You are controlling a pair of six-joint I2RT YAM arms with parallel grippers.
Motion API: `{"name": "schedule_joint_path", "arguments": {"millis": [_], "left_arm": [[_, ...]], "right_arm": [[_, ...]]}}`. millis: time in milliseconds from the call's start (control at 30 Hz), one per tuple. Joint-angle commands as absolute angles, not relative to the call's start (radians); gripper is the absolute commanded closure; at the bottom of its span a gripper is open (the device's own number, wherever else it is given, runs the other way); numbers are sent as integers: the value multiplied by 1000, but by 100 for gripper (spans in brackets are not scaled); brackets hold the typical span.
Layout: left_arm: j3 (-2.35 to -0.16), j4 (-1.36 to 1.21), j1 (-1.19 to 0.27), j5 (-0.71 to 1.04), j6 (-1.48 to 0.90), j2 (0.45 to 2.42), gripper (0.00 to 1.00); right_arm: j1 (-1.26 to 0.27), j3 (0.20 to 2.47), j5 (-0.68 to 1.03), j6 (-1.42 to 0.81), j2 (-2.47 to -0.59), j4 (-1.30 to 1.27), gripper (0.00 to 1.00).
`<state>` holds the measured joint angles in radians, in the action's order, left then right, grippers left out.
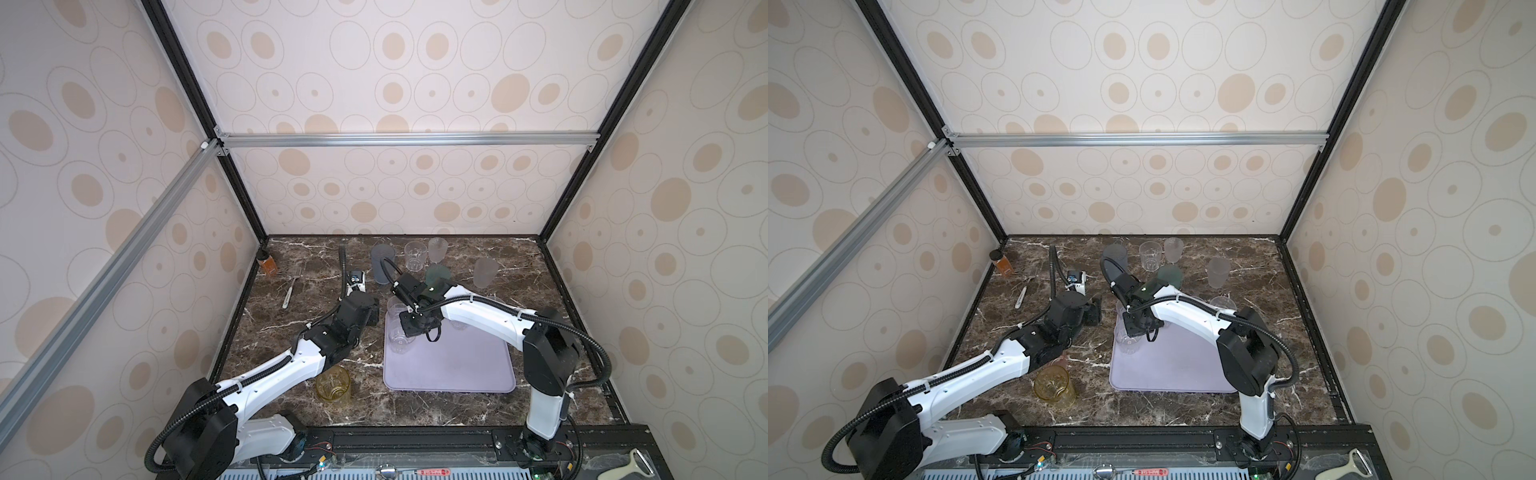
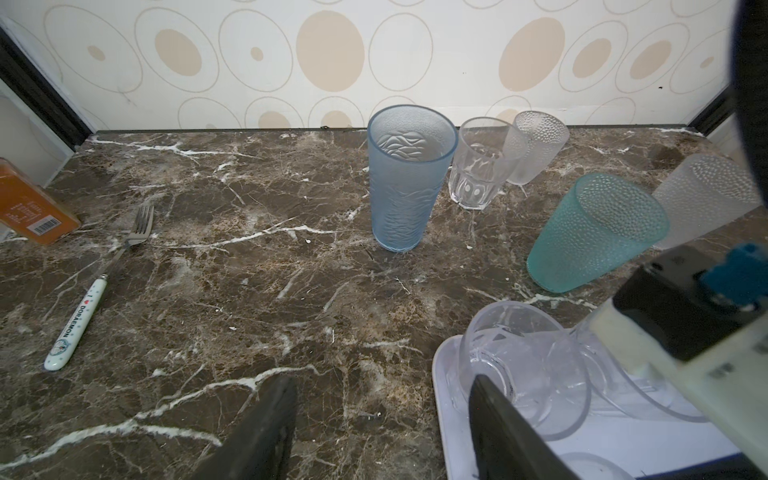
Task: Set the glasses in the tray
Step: 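Carry the clear glass with the right gripper over the tray, then lower the clear glass upside down onto the tray near the left gripper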
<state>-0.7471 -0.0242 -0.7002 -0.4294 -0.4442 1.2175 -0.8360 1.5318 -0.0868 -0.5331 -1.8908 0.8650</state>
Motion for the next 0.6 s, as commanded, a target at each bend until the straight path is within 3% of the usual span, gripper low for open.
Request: {"name": "schedule_joint_path", "arguments": {"millis": [0,267,567], "left_arm": [[-750,-44,-695,-451,-434,1210,34],[-749,-60,-692,-444,-431,1222,34],[-748,-60,-692,-446,-431,1217,34]], "right_arm": [[-836,1583,-129,-521,-1921,907,100],[-837,1621,-201,-497,-1959,928,100],[-837,1588,-77,-532,-1926,913,100]]}}
